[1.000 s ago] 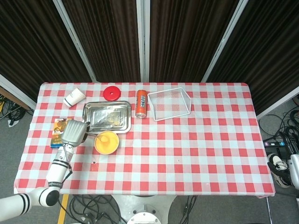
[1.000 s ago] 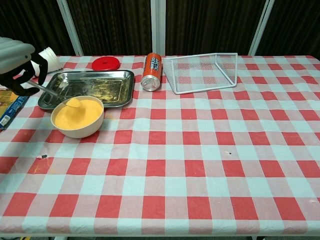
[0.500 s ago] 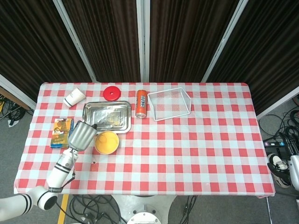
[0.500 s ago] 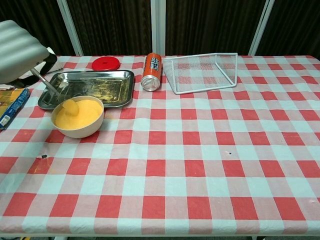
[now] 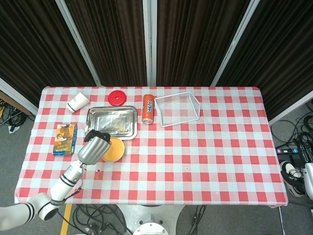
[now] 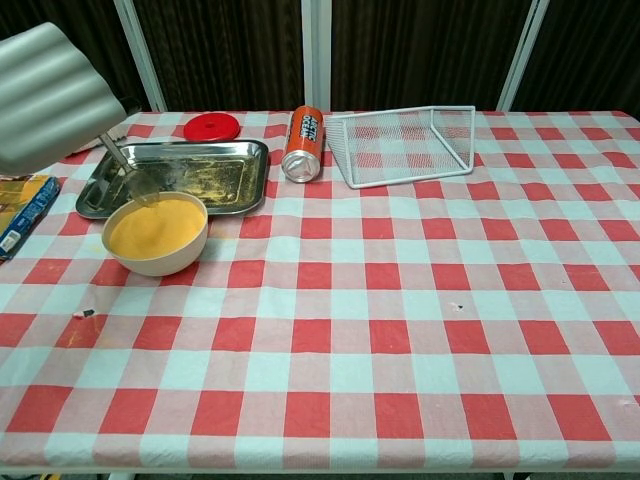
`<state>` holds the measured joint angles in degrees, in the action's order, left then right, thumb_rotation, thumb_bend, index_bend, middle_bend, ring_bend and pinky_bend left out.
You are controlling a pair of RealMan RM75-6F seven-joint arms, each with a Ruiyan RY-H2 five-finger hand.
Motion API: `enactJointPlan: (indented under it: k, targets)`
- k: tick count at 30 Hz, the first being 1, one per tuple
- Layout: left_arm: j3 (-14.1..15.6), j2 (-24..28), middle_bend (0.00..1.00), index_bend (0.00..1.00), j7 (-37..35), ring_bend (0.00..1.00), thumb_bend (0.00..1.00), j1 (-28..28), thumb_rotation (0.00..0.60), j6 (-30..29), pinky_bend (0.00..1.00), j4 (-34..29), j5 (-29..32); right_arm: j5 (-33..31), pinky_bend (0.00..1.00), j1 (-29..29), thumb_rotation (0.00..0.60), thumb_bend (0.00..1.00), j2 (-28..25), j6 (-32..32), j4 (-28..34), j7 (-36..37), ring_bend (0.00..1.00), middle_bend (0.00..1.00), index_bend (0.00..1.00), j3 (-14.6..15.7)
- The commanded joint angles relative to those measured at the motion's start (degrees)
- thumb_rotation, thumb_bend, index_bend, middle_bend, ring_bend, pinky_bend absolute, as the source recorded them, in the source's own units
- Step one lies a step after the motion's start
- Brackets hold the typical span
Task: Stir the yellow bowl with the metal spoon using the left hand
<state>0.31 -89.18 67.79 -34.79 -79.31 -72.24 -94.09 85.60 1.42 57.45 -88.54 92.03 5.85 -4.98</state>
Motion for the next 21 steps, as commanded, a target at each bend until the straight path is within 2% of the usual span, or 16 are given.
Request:
enactJointPlan:
  k: [1,9,15,21]
  targets:
    - [-1.3,1.3,0.92,0.69,6.9,0.86,0.41,0.3,0.6,4.0,0.9,-4.5,3.0,0.0,0.03,0.0,0.6,0.12,0.0,0.0,0.0,0.1,0.0,0.12,0.0,0.0]
    - [-4.8,1.5,0.93,0.69,-2.4,0.86,0.41,0.5,0.6,5.9,0.9,-7.6,7.7,-0.1,0.03,-0.2,0.6,0.12,-0.2,-0.1,0.0,0.3,0.0,0.12,0.0,0.0]
    - [-10.7,2.4,0.93,0.69,-17.1,0.86,0.41,0.2,0.6,11.9,0.9,-10.8,19.0,-0.3,0.03,0.1,0.6,0.12,0.0,0.5,-0.4,0.5,0.0,0.12,0.0,-0.1]
    - [-18.6,4.6,0.93,0.69,-32.3,0.86,0.41,-1.7,0.6,22.0,0.91,-13.0,34.3,-0.7,0.03,0.3,0.6,0.12,0.1,1.1,-0.7,0.8,0.0,0.12,0.0,-0.2]
